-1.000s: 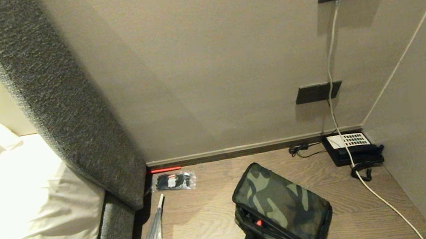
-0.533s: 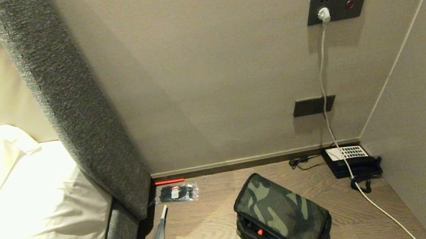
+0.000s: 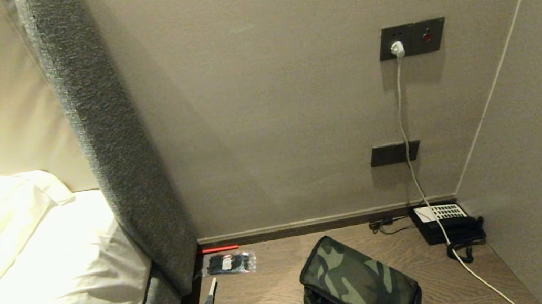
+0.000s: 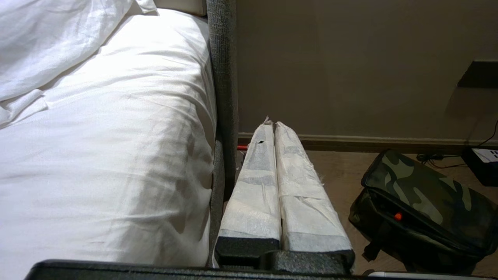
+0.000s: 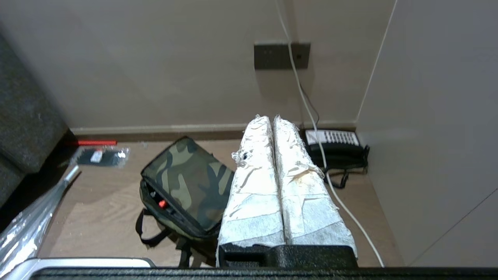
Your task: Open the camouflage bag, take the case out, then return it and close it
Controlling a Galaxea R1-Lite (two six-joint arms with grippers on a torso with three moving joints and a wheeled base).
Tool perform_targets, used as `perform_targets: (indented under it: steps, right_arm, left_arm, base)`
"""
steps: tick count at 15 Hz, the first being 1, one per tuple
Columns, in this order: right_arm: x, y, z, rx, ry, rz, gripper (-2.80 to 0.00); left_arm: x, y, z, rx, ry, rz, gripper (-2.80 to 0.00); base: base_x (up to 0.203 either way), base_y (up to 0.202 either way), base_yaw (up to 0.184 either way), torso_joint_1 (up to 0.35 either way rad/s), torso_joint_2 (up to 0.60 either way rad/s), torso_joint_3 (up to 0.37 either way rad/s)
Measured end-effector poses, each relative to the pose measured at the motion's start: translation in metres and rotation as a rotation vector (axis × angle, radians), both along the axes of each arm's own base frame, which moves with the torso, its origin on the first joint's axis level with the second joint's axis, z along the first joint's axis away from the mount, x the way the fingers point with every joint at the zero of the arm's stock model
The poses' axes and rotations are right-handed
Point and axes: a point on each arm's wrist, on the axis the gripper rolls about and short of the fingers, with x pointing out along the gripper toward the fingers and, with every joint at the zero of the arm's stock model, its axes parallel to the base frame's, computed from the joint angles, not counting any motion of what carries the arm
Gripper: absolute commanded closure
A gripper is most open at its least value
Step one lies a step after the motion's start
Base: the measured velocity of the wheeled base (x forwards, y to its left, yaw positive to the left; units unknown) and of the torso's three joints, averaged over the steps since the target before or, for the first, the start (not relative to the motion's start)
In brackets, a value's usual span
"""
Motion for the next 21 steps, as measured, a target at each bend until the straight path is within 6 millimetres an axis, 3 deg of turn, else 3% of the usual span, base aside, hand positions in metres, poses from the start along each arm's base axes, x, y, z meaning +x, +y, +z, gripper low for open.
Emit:
perform_targets:
  steps: [6, 21]
  right_arm:
    - [0.0000, 0.0000, 0.0000, 0.000, 0.000, 0.000, 0.00]
    - [0.0000, 0.0000, -0.0001, 0.013, 0.001, -0.001, 0.00]
  left_arm:
    - [0.0000, 0.0000, -0.0002, 0.008, 0.002, -0.002, 0.00]
    - [0.0000, 0.0000, -0.0001, 0.005, 0.001, -0.002, 0.00]
  base:
    - [0.000, 0.000, 0.000, 0.003, 0.00, 0.154]
    - [0.000, 0.000, 0.000, 0.000, 0.00, 0.002]
